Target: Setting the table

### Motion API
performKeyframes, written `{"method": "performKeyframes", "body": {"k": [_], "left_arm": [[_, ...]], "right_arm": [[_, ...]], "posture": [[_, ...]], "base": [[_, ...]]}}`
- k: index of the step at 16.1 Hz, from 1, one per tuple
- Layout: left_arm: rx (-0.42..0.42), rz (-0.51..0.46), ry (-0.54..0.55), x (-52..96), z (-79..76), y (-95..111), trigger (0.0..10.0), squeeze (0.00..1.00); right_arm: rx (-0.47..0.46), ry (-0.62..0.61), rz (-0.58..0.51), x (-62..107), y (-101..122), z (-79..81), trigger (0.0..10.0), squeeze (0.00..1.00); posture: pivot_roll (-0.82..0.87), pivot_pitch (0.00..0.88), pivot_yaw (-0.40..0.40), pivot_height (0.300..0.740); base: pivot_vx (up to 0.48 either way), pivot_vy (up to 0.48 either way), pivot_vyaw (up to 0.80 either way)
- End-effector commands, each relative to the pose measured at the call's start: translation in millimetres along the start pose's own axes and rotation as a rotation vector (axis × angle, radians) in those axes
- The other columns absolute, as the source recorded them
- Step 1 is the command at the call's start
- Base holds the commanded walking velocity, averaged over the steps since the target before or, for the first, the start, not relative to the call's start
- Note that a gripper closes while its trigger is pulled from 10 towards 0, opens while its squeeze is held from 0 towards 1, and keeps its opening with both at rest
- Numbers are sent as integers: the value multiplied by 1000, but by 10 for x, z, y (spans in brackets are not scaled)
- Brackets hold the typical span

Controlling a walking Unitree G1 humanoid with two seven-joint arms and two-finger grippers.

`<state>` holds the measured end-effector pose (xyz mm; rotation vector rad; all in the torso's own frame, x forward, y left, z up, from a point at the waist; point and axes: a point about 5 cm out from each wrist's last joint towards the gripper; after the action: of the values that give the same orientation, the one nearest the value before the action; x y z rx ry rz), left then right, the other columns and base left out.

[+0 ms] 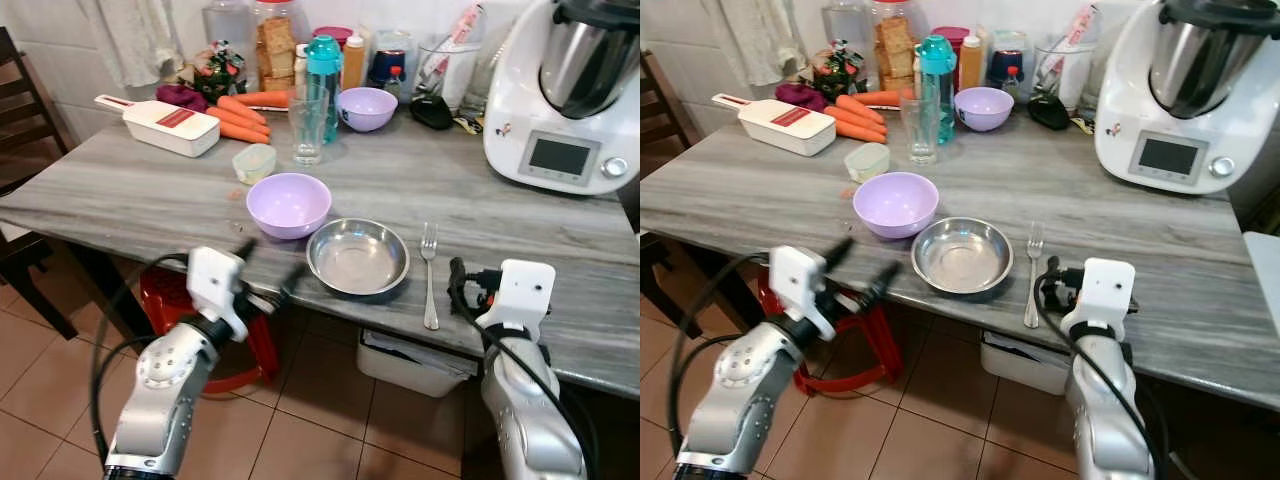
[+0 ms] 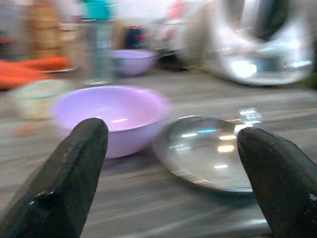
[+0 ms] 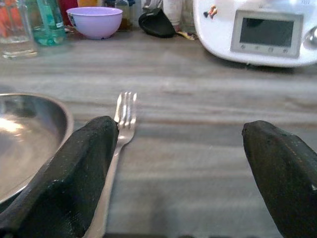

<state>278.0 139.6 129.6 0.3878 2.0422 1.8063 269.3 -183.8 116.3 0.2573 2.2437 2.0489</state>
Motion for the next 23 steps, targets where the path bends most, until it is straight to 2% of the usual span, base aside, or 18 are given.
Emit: {"method": "performKeyframes", "body": {"k": [1,2,4,6,8,10,11,14,16,18,23], "left_arm": [[-44,4,120,-20,108,14,10000,0],[-73,-10,185,-14,164,47,10000,0],[-105,1,224,7,187,-1,10000,0],[-126,5,293,63,234,-39,10000,0],[-145,16,332,150,278,-73,10000,0],[-161,55,418,411,377,-173,10000,0],[-178,76,442,559,389,-215,10000,0],[-214,141,473,866,408,-348,10000,0],[-224,136,479,858,411,-349,10000,0],[-227,116,459,729,418,-333,10000,0],[-227,97,450,566,436,-292,10000,0]], "right_arm": [[-26,-2,13,43,-30,-8,10000,0],[-34,22,-32,63,27,27,10000,0],[-55,36,-50,78,52,72,10000,0],[28,88,-142,162,166,150,10000,0],[44,103,-179,235,222,145,10000,0],[82,108,-196,356,174,75,10000,0],[102,113,-186,326,177,73,10000,0],[114,120,-190,294,163,55,10000,0],[103,113,-187,270,162,67,10000,0],[103,120,-192,238,179,115,10000,0],[91,127,-185,217,160,111,10000,0]], "posture": [[-26,0,-10,740],[-30,0,-2,740],[-34,0,7,740],[-44,0,0,740],[-44,0,-11,740],[-52,0,-14,740],[-42,0,-19,740],[-11,0,-30,740],[-7,0,-26,740],[-16,0,-15,740],[-33,0,-7,740]], "base": [[0,0,0],[0,0,0],[0,0,0],[0,0,0],[0,0,0],[0,0,0],[0,0,0],[0,0,0],[0,0,0],[0,0,-203],[0,0,-800]]}}
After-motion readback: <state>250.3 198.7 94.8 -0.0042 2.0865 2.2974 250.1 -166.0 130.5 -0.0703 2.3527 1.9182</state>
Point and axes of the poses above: a point about 5 cm out from each wrist's last joint towards the gripper, its own x axis pointing back from the gripper into the wrist, its own y axis along the axis of the wrist's last joint, z = x × y, and after that the axes turned 5 degrees about x, right-handed
